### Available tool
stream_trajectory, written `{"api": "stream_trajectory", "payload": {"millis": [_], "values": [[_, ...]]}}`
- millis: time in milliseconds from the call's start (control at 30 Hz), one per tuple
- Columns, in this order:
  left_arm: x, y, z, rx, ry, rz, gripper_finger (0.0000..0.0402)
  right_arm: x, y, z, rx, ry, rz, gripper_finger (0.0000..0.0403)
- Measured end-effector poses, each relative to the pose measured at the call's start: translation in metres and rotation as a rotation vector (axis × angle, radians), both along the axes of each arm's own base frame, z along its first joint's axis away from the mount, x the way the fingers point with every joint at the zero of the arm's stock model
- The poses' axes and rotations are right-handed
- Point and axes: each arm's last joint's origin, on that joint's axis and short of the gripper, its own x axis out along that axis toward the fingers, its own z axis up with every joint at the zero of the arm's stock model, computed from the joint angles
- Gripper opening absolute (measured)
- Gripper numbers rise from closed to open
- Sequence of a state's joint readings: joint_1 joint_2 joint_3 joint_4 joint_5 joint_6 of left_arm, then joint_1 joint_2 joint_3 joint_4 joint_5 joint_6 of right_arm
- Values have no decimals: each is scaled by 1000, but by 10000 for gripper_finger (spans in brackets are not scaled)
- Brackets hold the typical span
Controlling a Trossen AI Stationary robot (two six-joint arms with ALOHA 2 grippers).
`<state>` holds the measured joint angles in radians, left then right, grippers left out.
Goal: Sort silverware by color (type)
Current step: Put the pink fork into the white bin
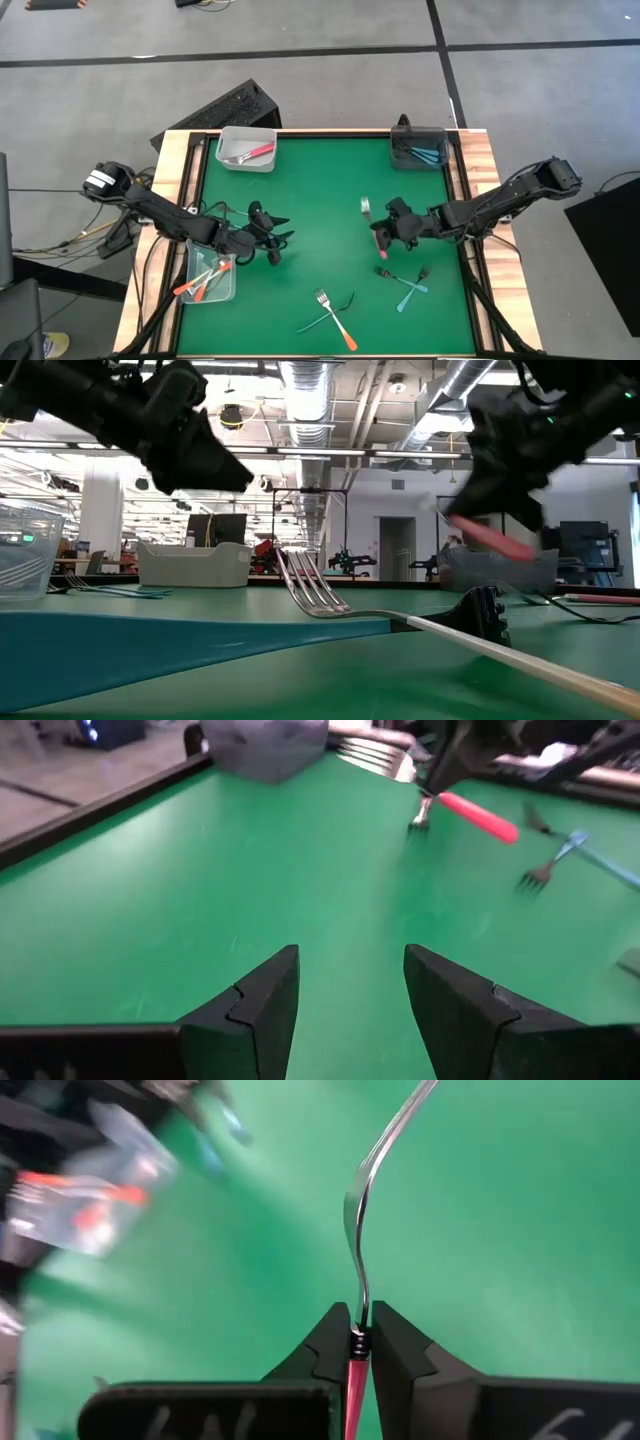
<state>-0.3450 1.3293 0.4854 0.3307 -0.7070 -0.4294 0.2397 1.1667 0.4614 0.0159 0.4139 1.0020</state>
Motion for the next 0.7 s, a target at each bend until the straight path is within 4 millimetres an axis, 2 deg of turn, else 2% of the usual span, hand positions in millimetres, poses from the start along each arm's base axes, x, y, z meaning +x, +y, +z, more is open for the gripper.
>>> {"api": "stream_trajectory", "payload": {"millis": [200, 367, 600, 700], "values": [[6, 1, 10, 19, -84, -40, 169, 15, -4, 23, -182, -216, 88, 41], [12, 9, 19, 30, -155, -59, 169, 19, -4, 35, -309, -312, 148, 40], [21, 24, 31, 53, -269, -140, 169, 26, 0, 33, -385, -324, 238, 40], [32, 27, 30, 63, -316, -215, 169, 41, 5, 29, -422, -324, 311, 40]]}}
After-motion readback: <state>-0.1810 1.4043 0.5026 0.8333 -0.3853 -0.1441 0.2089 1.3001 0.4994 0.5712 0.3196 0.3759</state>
